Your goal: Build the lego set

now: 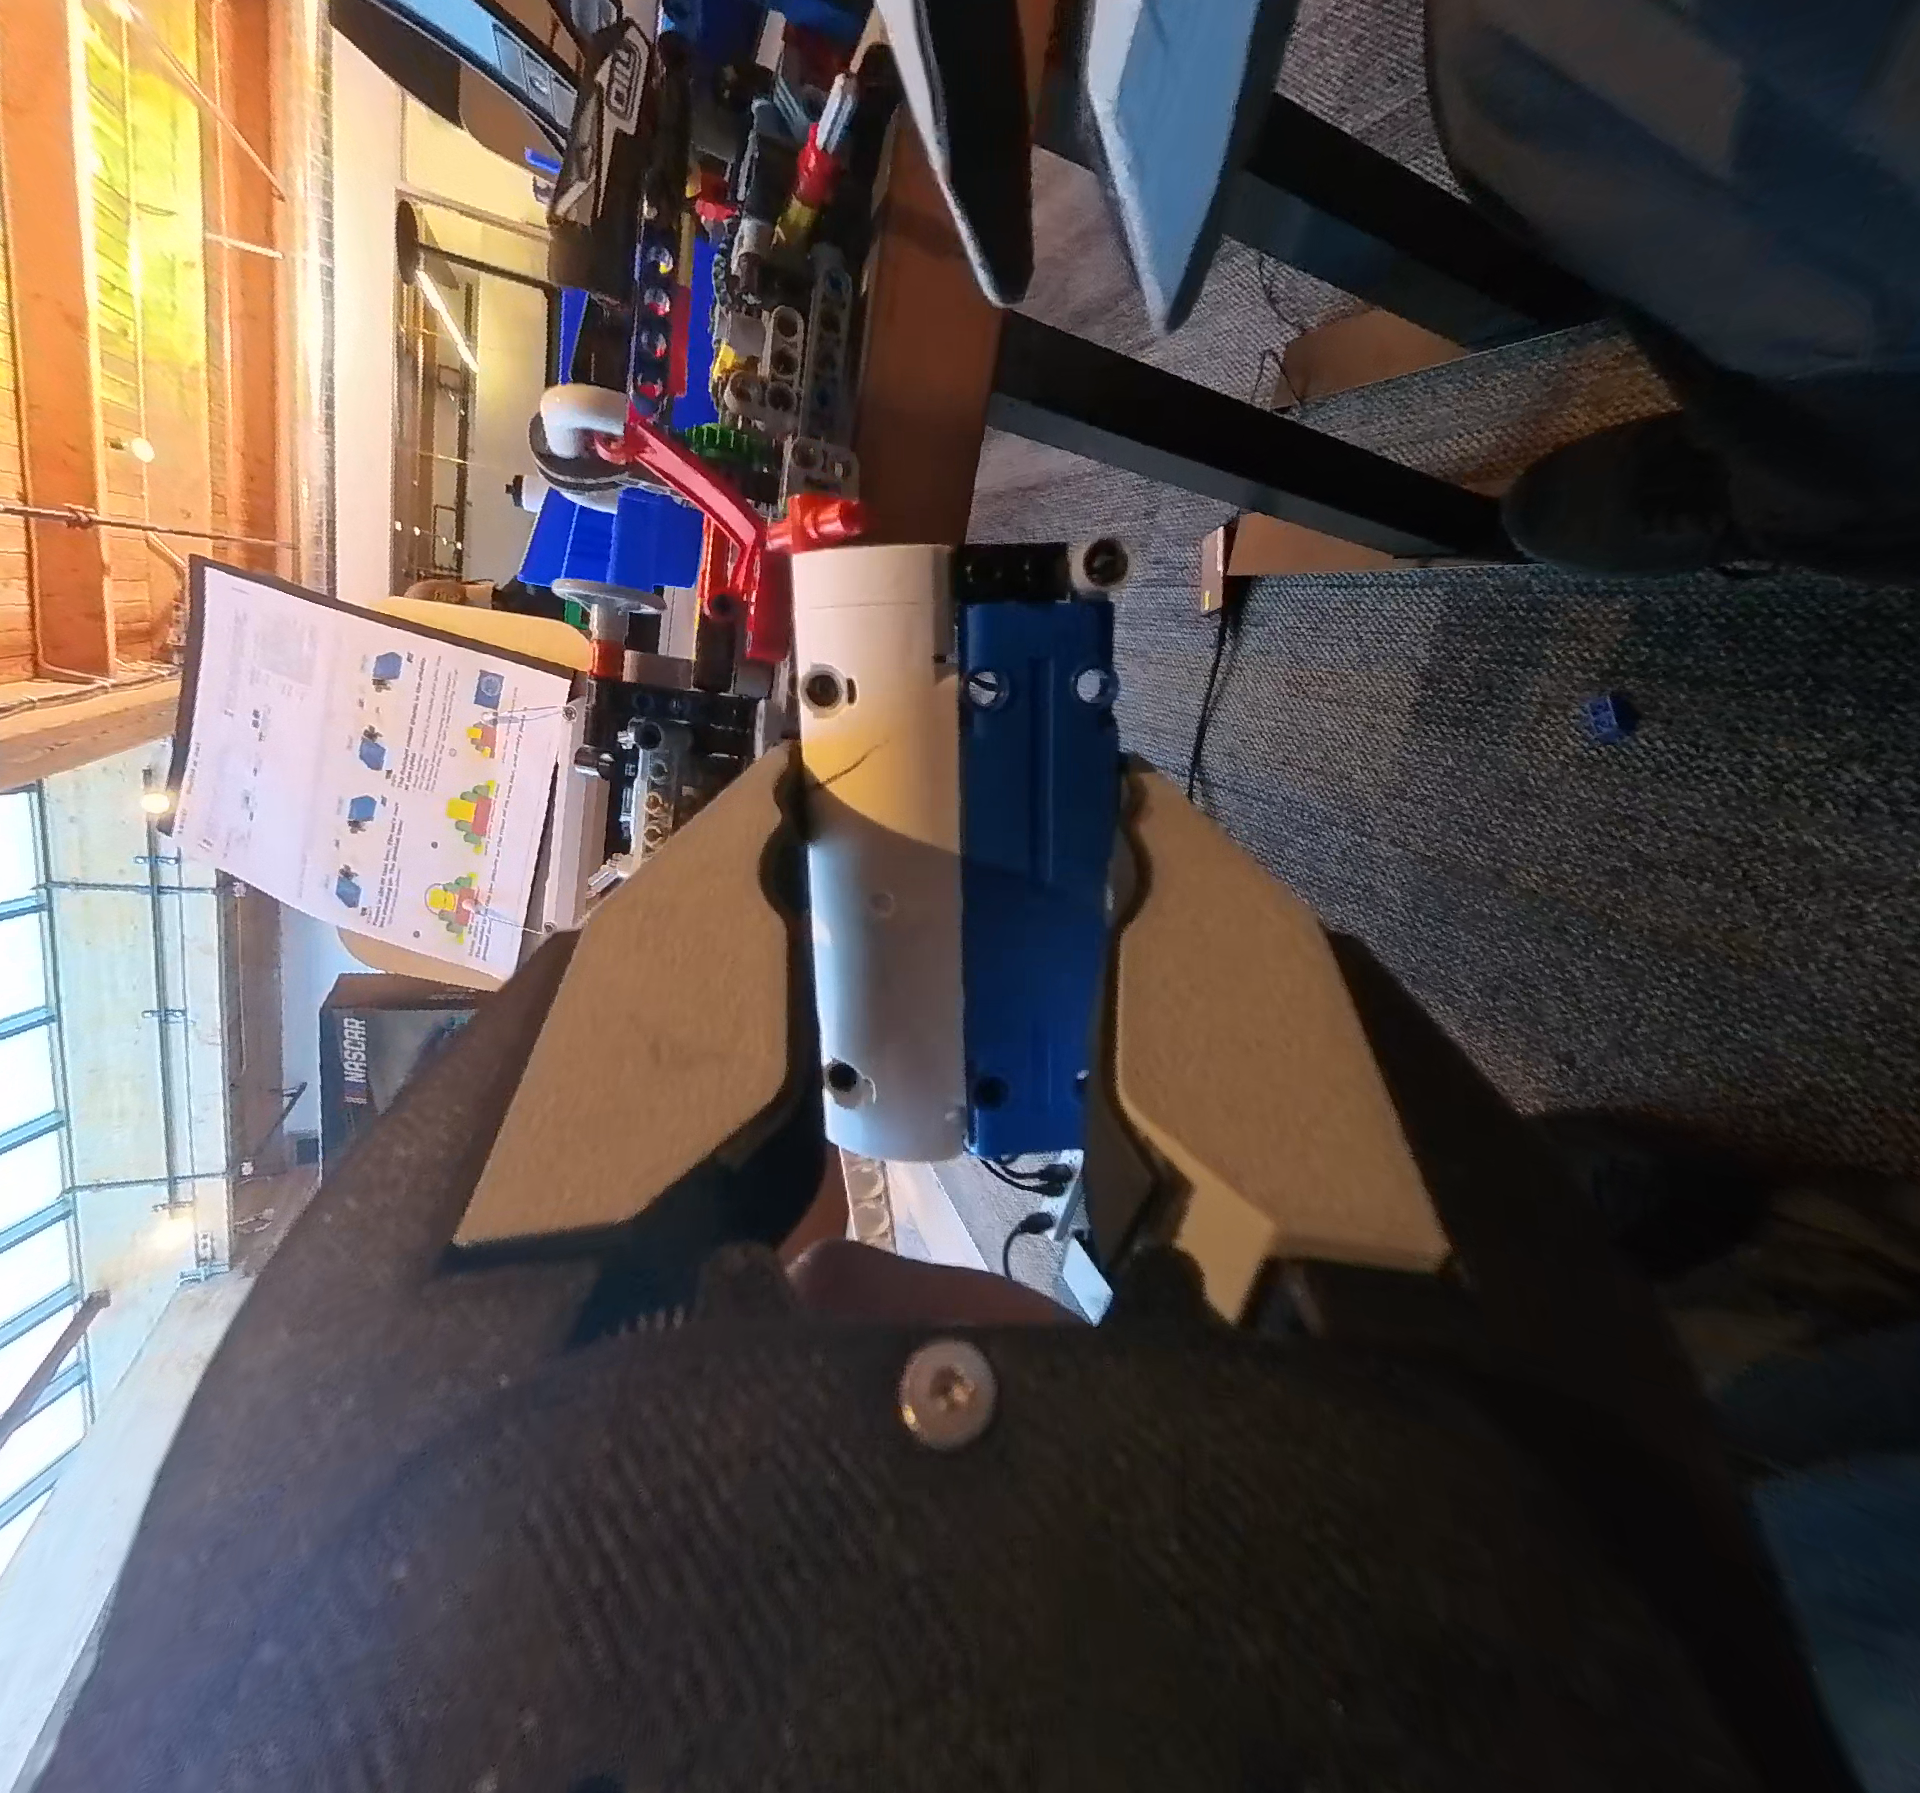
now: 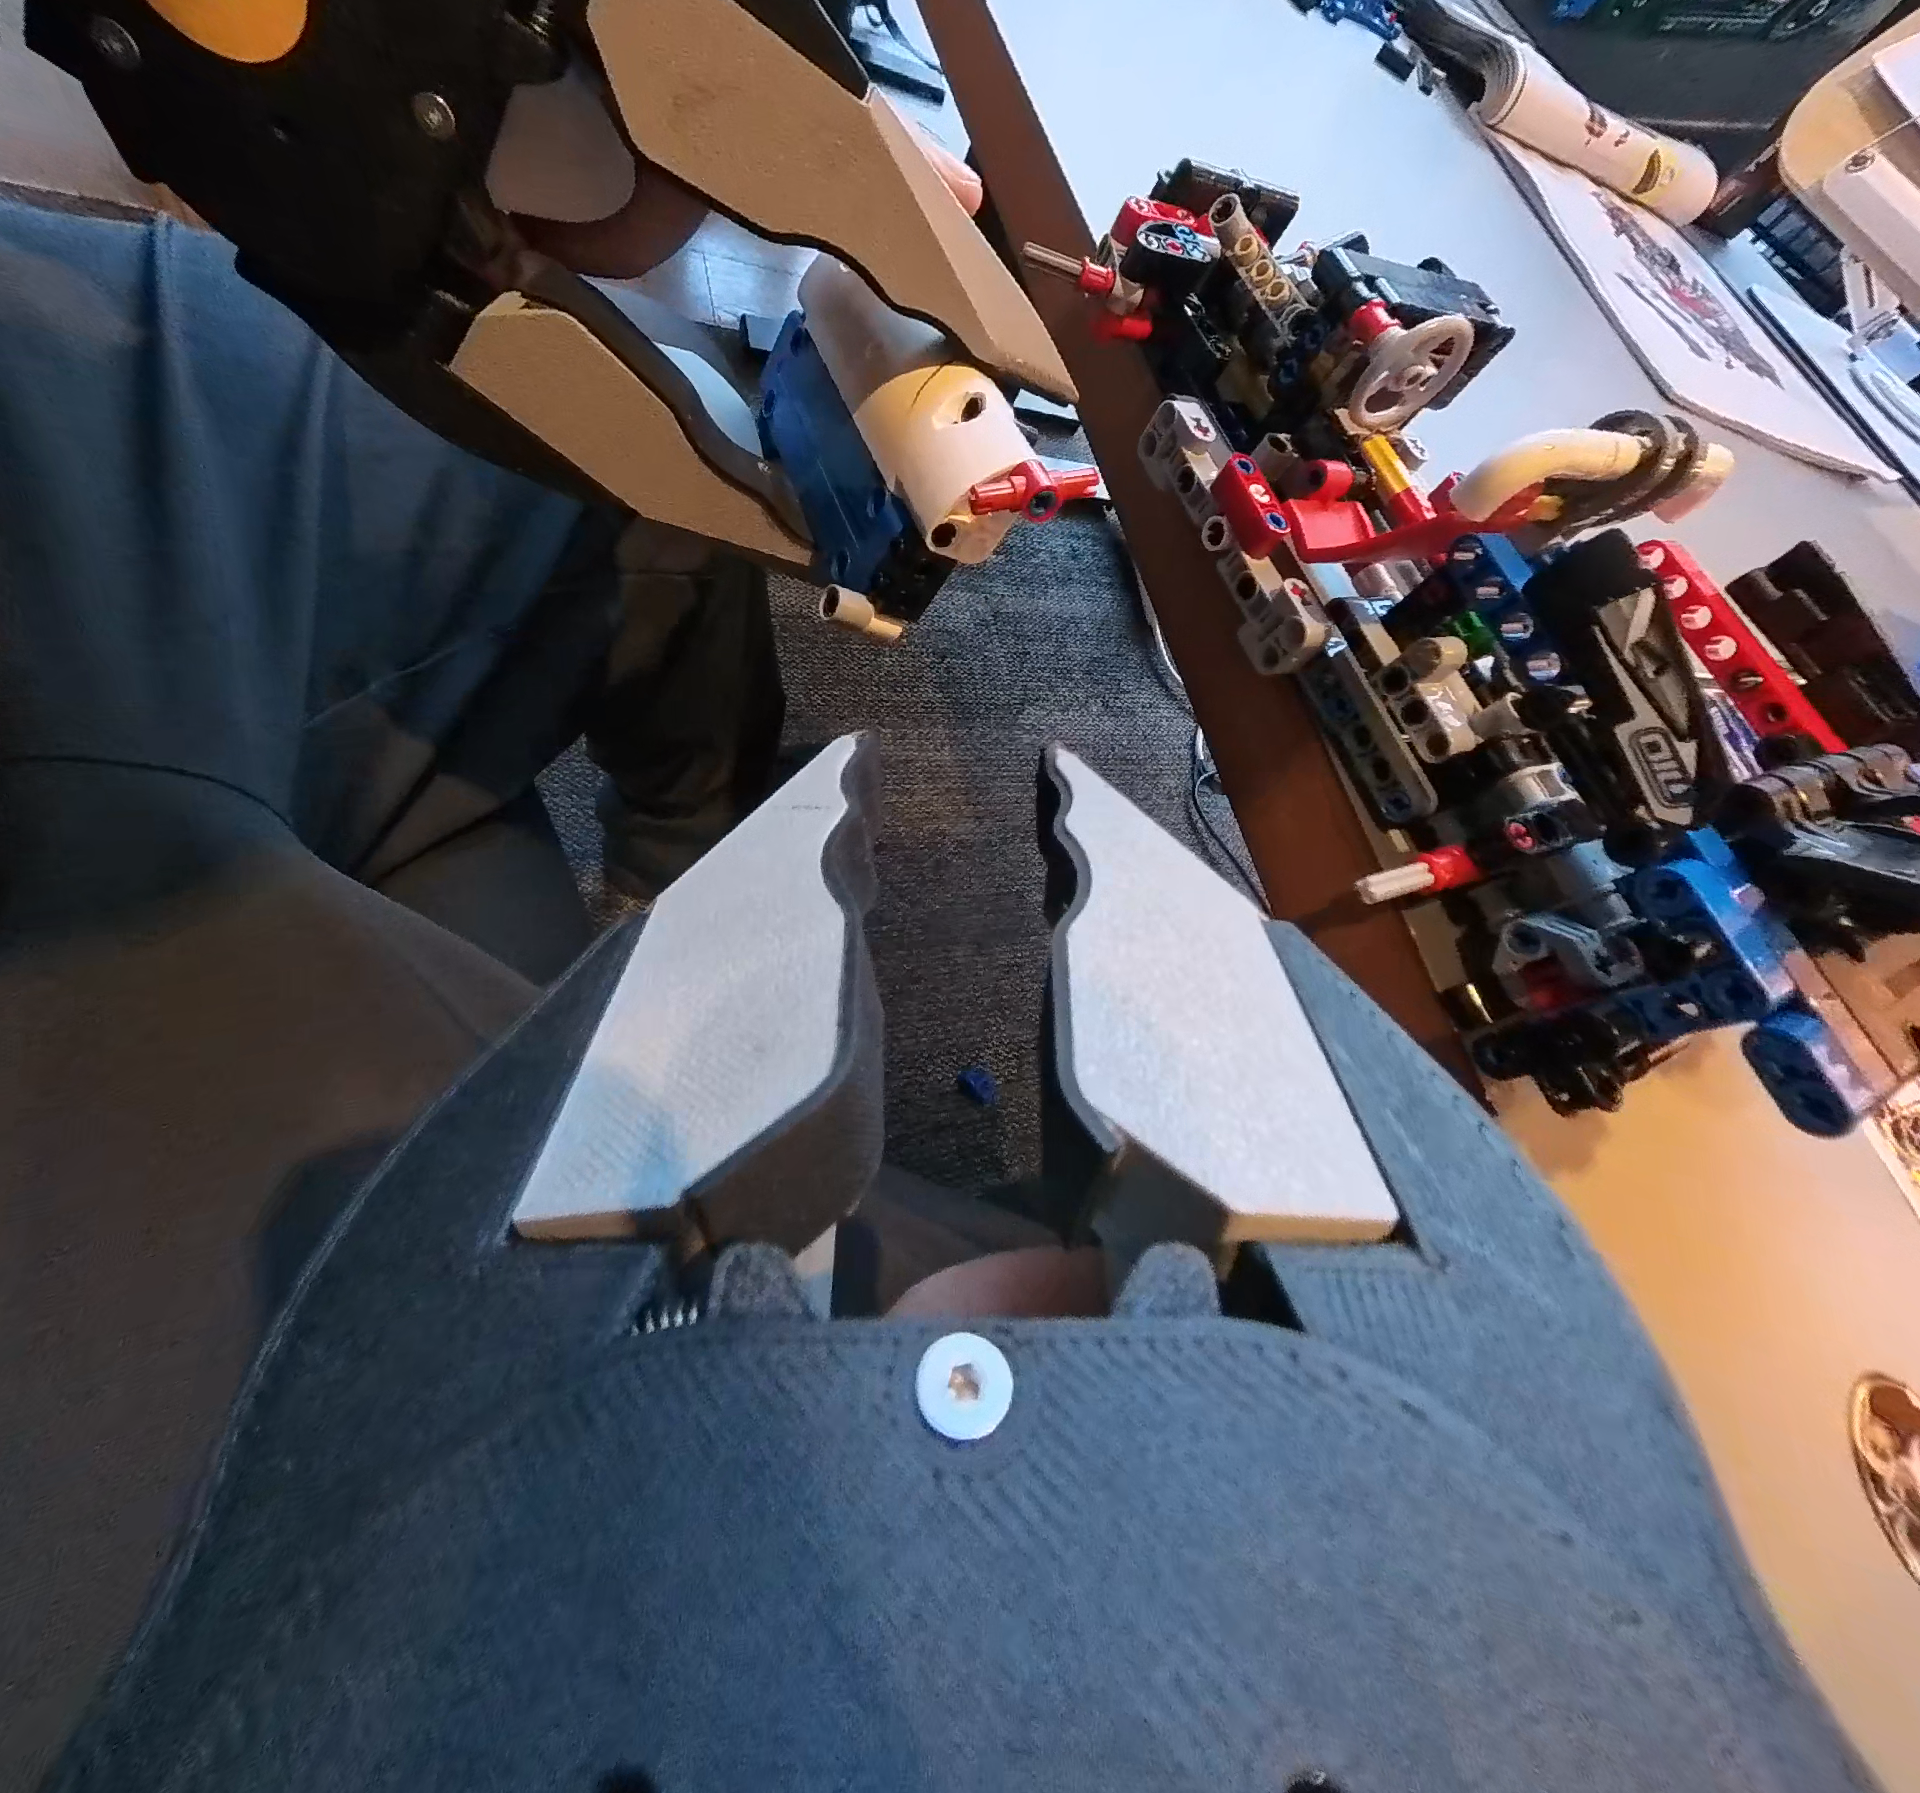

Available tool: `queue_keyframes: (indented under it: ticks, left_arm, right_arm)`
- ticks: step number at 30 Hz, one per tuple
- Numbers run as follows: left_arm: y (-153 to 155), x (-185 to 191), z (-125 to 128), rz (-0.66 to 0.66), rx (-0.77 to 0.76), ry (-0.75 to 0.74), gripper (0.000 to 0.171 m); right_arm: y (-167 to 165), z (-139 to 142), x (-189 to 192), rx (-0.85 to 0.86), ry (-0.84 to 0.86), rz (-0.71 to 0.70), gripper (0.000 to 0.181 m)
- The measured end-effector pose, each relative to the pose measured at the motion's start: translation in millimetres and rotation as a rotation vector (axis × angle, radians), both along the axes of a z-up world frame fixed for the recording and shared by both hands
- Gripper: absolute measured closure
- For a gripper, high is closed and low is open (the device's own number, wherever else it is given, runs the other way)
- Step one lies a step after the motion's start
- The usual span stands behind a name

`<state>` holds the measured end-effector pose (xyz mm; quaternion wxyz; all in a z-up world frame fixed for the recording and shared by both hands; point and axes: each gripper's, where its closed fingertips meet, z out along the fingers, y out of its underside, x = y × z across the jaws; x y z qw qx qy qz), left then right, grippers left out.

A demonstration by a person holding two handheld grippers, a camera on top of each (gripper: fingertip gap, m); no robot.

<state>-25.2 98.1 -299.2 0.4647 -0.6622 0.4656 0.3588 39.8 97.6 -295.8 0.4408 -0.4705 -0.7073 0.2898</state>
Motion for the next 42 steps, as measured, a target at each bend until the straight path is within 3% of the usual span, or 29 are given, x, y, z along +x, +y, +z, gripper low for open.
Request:
queue_keyframes:
  ticks: [13, 22, 34, 42]
  left_arm:
    - [9, 12, 7, -0.014, 0.036, 0.063, 0.117]
    - [30, 19, 33, -0.002, 0.087, 0.127, 0.117]
    - [58, 19, 38, 0.038, 0.068, 0.158, 0.116]
    - [63, 21, 34, 0.020, 0.074, 0.158, 0.116]
  right_arm:
    - [3, 8, 4, -0.063, 0.034, -0.012, 0.153]
    - [14, 46, 19, -0.132, 0.149, -0.062, 0.152]
    - [35, 92, 22, -0.077, -0.099, -0.048, 0.130]
    - [57, 95, 22, 0.001, -0.220, -0.066, 0.125]
